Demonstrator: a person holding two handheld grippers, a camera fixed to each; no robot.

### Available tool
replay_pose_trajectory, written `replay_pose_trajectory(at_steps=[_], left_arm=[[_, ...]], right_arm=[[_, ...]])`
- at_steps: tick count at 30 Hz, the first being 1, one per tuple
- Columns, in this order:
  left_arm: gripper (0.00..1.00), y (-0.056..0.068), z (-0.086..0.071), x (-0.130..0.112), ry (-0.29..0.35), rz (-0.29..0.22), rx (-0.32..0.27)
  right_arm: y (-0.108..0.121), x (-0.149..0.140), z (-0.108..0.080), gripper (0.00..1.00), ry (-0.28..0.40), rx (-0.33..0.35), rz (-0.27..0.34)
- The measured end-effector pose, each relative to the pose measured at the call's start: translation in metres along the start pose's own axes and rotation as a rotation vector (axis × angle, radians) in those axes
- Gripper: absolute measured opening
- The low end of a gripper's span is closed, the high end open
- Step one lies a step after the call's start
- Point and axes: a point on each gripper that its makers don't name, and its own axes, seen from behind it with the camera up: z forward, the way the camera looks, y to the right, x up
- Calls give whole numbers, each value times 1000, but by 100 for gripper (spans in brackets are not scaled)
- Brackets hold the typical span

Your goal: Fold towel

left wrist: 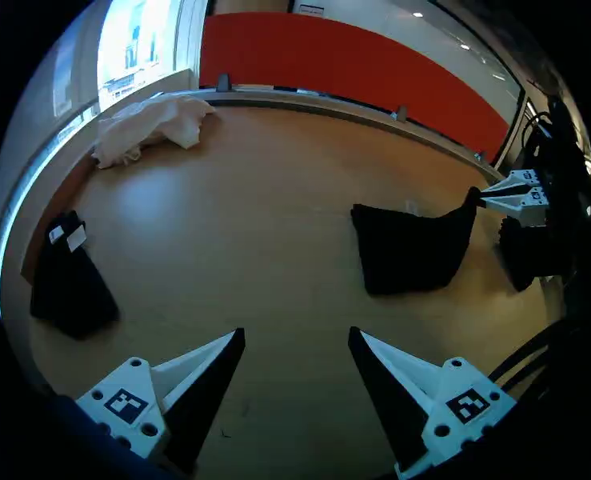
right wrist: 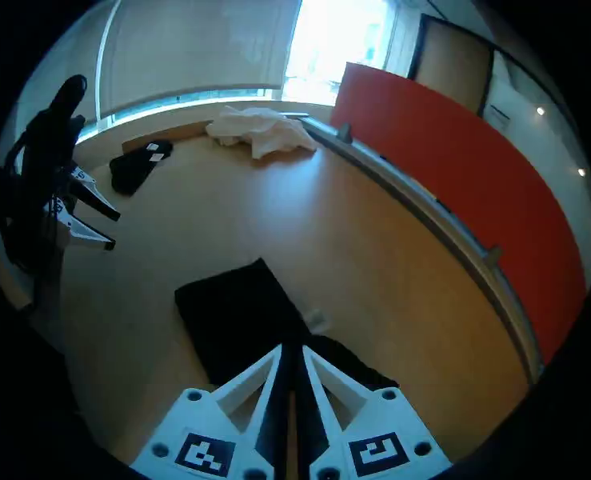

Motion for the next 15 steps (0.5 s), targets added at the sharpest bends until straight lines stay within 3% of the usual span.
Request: replay_pose_trajectory(at_steps=[8, 15], left_arm=[[96, -3, -6, 4, 15, -14, 1], [96, 3, -11, 3, 18, 2, -4]], right_arm=[[-19, 21, 18, 3, 1, 48, -45], [-48, 32, 41, 3, -15, 114, -83]])
